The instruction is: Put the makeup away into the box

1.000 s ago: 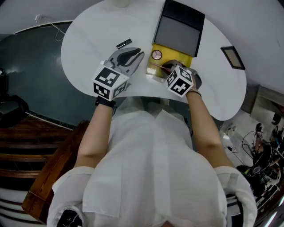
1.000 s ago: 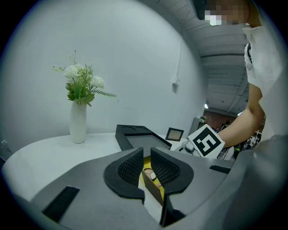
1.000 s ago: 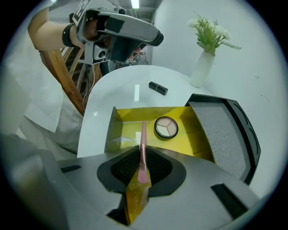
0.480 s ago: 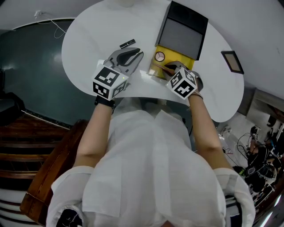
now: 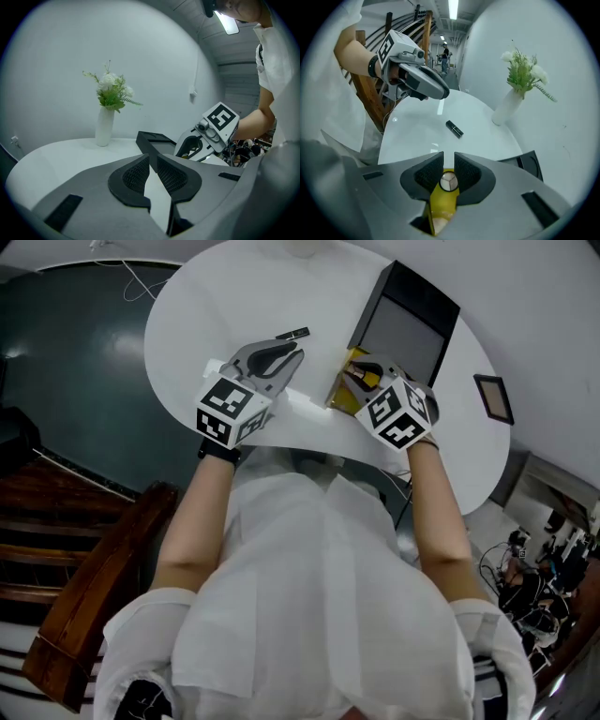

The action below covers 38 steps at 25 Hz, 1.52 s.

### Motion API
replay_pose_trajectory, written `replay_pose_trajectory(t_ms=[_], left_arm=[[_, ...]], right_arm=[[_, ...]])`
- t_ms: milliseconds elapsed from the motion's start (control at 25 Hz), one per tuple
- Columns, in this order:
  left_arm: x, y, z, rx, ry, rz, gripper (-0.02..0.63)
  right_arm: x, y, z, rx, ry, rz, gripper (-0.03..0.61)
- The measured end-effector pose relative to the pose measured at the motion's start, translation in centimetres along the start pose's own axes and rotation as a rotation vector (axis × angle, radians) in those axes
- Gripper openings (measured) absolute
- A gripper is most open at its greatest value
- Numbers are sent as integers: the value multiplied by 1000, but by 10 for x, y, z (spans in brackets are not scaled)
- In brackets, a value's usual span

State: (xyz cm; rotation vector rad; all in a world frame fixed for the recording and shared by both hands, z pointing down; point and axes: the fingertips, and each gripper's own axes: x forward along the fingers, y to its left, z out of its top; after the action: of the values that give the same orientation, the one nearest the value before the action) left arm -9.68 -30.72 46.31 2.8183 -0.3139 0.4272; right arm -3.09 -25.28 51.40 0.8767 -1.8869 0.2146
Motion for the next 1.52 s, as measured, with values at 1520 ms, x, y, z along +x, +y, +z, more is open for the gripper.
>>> replay_pose_trajectory(t_ms=[1520], left_arm=[[-101, 63, -61, -135, 14, 229, 55]], right_arm=[[141, -6, 67, -425, 145, 185, 90]])
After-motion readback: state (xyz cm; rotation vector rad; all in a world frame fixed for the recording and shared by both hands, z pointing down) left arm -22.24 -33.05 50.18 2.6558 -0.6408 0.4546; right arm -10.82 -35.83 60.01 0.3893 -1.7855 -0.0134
